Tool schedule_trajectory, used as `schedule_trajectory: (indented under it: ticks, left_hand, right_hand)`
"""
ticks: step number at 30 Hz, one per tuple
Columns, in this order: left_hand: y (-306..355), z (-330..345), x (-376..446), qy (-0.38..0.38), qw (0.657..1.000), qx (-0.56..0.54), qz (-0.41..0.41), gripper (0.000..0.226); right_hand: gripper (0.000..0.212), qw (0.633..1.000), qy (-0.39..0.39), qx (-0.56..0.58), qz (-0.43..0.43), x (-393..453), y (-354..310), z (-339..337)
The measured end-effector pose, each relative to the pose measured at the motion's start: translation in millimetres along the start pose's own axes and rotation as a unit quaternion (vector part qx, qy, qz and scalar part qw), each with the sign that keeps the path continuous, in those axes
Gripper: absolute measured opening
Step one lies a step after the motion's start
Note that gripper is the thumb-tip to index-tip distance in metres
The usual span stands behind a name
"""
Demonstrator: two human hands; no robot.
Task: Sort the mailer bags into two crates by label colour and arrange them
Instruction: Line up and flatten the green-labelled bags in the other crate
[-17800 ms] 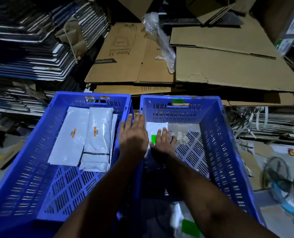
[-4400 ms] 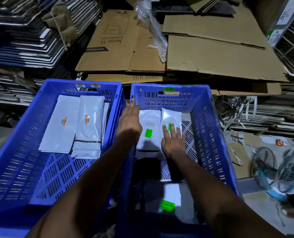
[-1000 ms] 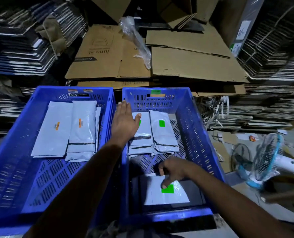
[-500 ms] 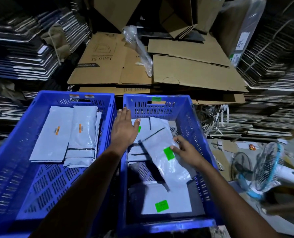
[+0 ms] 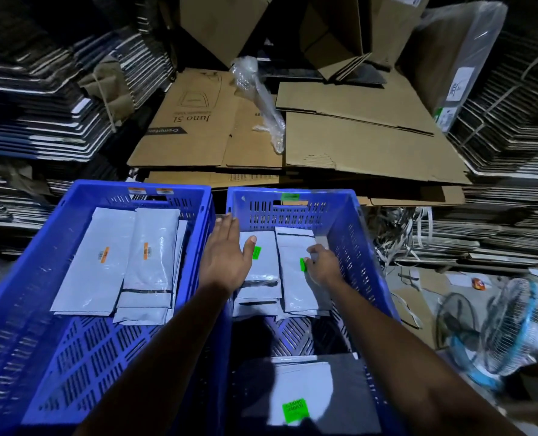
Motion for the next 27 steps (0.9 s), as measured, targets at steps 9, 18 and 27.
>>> schedule_trajectory:
  ticks: [9,18,27]
  left_hand:
    - [1,3,3,0.003,1.000,0.009,-0.002,0.071]
    - [-1,4,-3,0.074,0.996,-0.003,0.056,0.072]
    - [1,3,-2,0.049,0.997,0.030,0.061,0.073]
  right_hand:
    - [0.064,0.945,-0.082,-0.246,-0.200,-1,-20,27]
    - [0.067,0.933,-0.092,-0.294,-0.186,7,-9,54]
    - [0.061,0.934,-0.090,-0.290,-0.187,11,-7,59]
Point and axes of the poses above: each hand's wrist, its own x-axis towards the middle knuckle, its own z-axis out of the palm, y = z × x, the point moved 3 cm from there along x, towards the middle knuckle, and after that the axes turned 1 degree about -z, right-handed, at the moved point
